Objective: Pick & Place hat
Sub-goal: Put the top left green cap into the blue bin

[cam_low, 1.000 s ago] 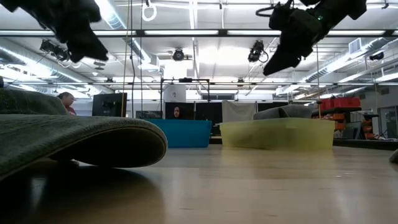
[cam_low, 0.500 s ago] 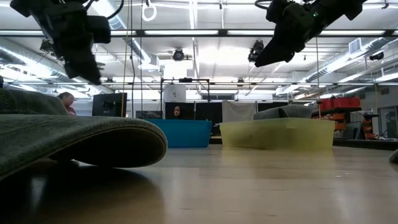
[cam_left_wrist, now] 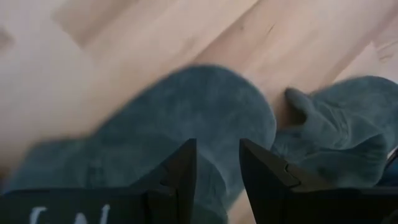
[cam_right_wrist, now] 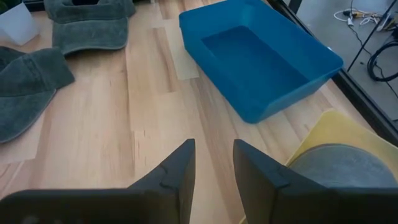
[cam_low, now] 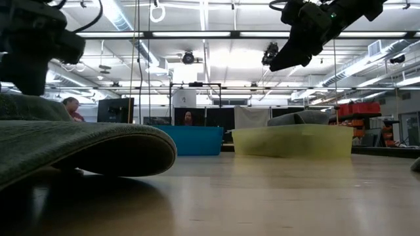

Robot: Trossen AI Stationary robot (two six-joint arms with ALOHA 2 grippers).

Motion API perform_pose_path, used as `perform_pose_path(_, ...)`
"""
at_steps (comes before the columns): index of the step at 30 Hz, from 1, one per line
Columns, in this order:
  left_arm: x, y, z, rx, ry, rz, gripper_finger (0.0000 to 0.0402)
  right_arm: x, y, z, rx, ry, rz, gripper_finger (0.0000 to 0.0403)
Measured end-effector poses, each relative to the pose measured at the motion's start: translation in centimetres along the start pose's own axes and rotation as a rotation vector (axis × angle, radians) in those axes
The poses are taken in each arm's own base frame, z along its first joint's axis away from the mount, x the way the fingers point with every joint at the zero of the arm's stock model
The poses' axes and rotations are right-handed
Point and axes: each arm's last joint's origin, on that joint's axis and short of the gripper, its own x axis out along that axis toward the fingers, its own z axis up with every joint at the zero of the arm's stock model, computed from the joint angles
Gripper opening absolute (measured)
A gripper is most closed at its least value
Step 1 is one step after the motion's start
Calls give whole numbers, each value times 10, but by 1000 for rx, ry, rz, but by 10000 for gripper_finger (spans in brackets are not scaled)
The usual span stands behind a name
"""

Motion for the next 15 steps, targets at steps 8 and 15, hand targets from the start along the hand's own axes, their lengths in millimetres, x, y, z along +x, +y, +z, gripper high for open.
perform_pose_path(8, 11, -12, -26, -175, 84, 56, 124, 0, 0, 0, 5, 1, 0, 112)
perform_pose_path(15, 29, -19, -44, -315, 104, 196, 124, 0, 0, 0, 4, 5, -1, 120)
